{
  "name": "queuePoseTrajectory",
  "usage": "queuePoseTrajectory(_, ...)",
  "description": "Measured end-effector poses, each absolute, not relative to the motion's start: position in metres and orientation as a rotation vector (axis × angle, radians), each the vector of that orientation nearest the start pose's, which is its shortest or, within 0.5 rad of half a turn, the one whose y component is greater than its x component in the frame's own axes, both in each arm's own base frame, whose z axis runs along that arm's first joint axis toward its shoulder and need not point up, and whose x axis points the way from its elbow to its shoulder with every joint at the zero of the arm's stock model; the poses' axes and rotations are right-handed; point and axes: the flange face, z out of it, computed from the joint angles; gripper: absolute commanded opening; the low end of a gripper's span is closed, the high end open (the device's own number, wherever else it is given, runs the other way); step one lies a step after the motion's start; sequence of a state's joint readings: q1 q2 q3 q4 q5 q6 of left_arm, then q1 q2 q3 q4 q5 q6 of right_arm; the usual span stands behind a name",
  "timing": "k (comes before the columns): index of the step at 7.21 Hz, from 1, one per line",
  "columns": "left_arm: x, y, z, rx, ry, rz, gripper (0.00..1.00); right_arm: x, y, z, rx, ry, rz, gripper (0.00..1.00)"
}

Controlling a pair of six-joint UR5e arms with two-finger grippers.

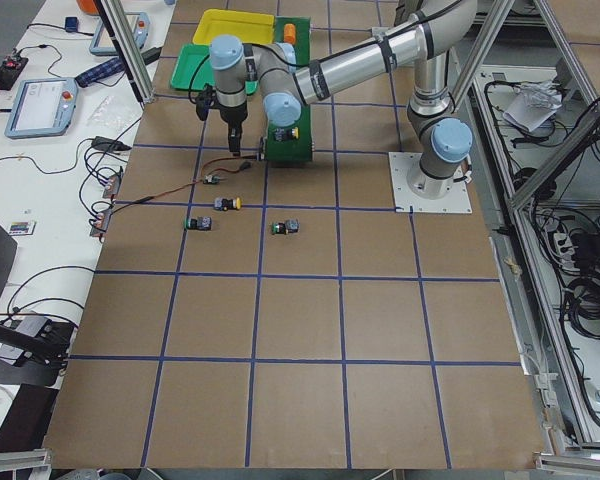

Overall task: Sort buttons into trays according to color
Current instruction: 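Move the left gripper back and grasp another yellow-capped button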

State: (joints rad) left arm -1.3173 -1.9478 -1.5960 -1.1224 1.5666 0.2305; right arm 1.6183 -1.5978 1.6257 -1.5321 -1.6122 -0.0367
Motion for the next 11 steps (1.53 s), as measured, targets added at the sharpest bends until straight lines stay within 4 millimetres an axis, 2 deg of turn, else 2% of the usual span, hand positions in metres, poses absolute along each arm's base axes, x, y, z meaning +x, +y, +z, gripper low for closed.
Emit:
queuePoseTrajectory(1, 0.046, -0.650, 0.284, -0.039, 3.127, -0.093, 1.00, 0.152, -0.467, 0.470, -0.136, 3.179, 0.107, 1.00)
queuePoseTrajectory(2, 0.057, -0.662, 0.258, -0.035, 3.117, -0.123, 1.00, 0.152, -0.466, 0.470, -0.136, 3.179, 0.107, 1.00)
queuePoseTrajectory(3, 0.063, -0.669, 0.234, -0.034, 3.109, -0.126, 1.00, 0.152, -0.466, 0.471, -0.136, 3.179, 0.107, 1.00)
queuePoseTrajectory(4, 0.066, -0.673, 0.219, -0.034, 3.101, -0.115, 1.00, 0.152, -0.466, 0.471, -0.136, 3.179, 0.105, 1.00)
queuePoseTrajectory(6, 0.069, -0.677, 0.208, -0.034, 3.091, -0.104, 1.00, 0.152, -0.466, 0.471, -0.136, 3.179, 0.105, 1.00)
queuePoseTrajectory(8, 0.074, -0.683, 0.208, -0.030, 3.069, -0.110, 1.00, 0.152, -0.466, 0.471, -0.136, 3.179, 0.105, 1.00)
queuePoseTrajectory(9, 0.079, -0.686, 0.207, -0.033, 3.064, -0.109, 1.00, 0.151, -0.466, 0.471, -0.136, 3.179, 0.105, 1.00)
queuePoseTrajectory(11, 0.101, -0.685, 0.197, -0.063, 3.068, -0.081, 0.99, 0.151, -0.466, 0.471, -0.136, 3.179, 0.104, 1.00)
